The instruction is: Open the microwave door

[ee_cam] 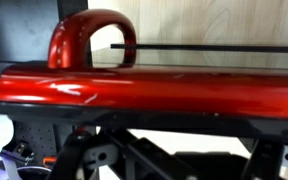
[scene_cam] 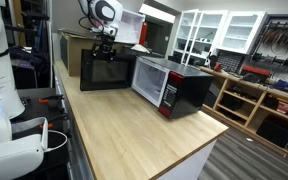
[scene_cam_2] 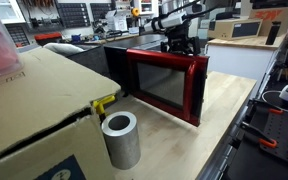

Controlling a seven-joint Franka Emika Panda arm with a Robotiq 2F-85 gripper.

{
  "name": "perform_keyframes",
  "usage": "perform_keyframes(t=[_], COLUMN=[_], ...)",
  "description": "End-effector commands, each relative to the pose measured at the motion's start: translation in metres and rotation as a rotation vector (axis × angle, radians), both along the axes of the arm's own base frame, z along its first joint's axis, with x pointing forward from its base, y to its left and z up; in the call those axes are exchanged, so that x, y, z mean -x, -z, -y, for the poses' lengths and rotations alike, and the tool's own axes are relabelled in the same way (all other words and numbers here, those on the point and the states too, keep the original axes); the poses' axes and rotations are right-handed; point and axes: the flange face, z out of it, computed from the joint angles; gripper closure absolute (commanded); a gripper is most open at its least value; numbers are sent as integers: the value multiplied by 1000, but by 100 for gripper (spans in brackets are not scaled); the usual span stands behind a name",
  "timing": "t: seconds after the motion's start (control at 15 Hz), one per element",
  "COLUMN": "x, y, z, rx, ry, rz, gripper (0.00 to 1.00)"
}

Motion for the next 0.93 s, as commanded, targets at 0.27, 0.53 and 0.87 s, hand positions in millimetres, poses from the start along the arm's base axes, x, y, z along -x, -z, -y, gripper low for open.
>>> perform_keyframes(t=[0.27, 0.53, 0.87], x=[9, 9, 6], y=[-10, -6, 4], z=[-31, -22, 46], rx=[25, 20, 22], ry=[104, 129, 115], rz=[12, -5, -43], gripper=[0, 0, 0])
